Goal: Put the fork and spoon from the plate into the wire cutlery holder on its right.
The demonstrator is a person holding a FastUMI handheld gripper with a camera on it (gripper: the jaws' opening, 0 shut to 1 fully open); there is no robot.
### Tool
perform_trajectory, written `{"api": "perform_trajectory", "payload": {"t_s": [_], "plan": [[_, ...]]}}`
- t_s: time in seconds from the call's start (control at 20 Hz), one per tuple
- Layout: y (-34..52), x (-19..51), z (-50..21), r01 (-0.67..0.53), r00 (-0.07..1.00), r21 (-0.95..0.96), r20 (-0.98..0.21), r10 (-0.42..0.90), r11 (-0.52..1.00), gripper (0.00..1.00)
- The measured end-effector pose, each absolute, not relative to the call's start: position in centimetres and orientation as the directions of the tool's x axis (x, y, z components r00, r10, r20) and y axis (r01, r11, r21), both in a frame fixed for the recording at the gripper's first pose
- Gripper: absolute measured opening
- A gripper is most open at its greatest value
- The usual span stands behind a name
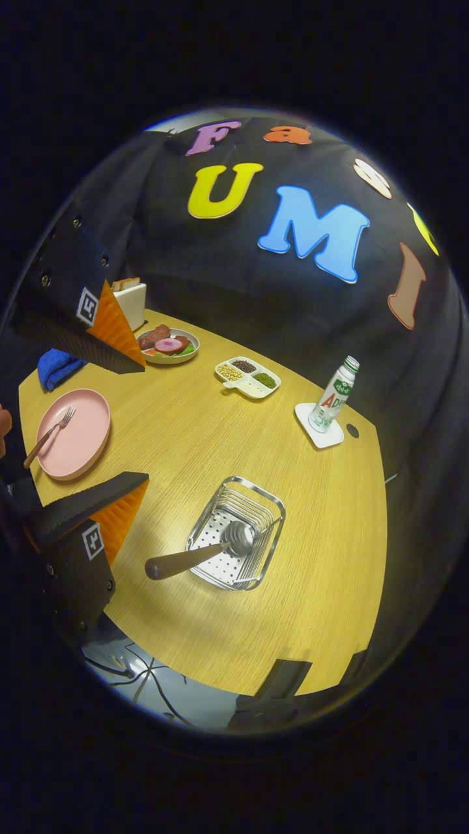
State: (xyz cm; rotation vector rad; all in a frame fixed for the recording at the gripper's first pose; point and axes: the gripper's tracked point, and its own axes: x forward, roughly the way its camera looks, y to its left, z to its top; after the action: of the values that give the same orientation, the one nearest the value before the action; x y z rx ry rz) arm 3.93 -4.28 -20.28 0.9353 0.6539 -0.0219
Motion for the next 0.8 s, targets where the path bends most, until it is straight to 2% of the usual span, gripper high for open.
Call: {"api": "perform_trajectory", "payload": {"t_s": [0.8], "plan": [[8.9, 2.9, -24.0, 0.103, 0.633, 0.636, -0.635, 0.443, 0.765, 0.94]]}}
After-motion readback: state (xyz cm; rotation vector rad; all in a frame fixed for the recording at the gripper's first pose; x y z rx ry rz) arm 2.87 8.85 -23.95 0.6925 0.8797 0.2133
